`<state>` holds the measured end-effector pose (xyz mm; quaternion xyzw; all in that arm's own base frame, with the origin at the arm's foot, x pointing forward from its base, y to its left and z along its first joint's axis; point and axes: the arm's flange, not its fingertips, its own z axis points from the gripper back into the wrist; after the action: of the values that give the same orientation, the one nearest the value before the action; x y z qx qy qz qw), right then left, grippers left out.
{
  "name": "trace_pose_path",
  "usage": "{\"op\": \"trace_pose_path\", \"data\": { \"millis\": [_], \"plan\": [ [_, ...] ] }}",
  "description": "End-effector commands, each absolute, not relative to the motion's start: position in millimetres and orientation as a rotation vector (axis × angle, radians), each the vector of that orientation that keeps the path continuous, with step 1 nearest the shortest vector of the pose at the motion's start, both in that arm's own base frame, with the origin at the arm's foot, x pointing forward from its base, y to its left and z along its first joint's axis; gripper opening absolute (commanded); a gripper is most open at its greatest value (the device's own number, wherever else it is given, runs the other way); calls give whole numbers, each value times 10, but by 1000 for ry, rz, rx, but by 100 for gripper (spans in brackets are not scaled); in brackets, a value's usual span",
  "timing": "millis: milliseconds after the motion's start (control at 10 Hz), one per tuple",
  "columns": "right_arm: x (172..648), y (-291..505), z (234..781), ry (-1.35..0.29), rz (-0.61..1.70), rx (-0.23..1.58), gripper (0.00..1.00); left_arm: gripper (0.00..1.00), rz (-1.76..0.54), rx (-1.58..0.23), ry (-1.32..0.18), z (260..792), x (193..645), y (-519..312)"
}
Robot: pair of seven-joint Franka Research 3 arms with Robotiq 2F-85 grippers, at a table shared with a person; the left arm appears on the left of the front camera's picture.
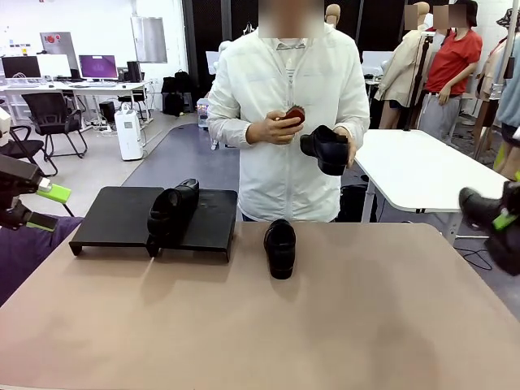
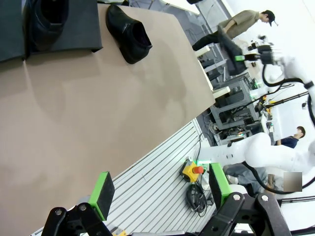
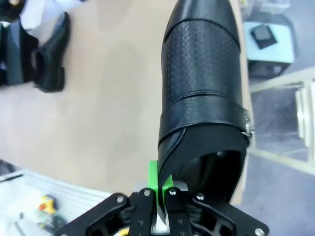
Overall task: Organize the shoes by placing them on the stand.
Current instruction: Pick up one Shoe and place it in the middle of the table.
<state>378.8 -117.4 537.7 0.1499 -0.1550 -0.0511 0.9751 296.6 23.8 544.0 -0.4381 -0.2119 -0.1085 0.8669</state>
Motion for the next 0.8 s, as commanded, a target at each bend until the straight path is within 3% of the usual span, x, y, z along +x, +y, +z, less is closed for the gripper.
{"op": "trace_pose_path", "data": {
  "millis": [0,600,700],
  "plan": [
    [3454,-1057,5713,-298,-192,272,0,100,-248,-923,-450,5436,2959,260],
    [3447,-1095,5676,-295,-175,302,0,100,-248,-923,-450,5436,2959,260],
    [3520,-709,5786,-342,-157,204,0,100,-248,-923,-450,5436,2959,260]
  ]
}}
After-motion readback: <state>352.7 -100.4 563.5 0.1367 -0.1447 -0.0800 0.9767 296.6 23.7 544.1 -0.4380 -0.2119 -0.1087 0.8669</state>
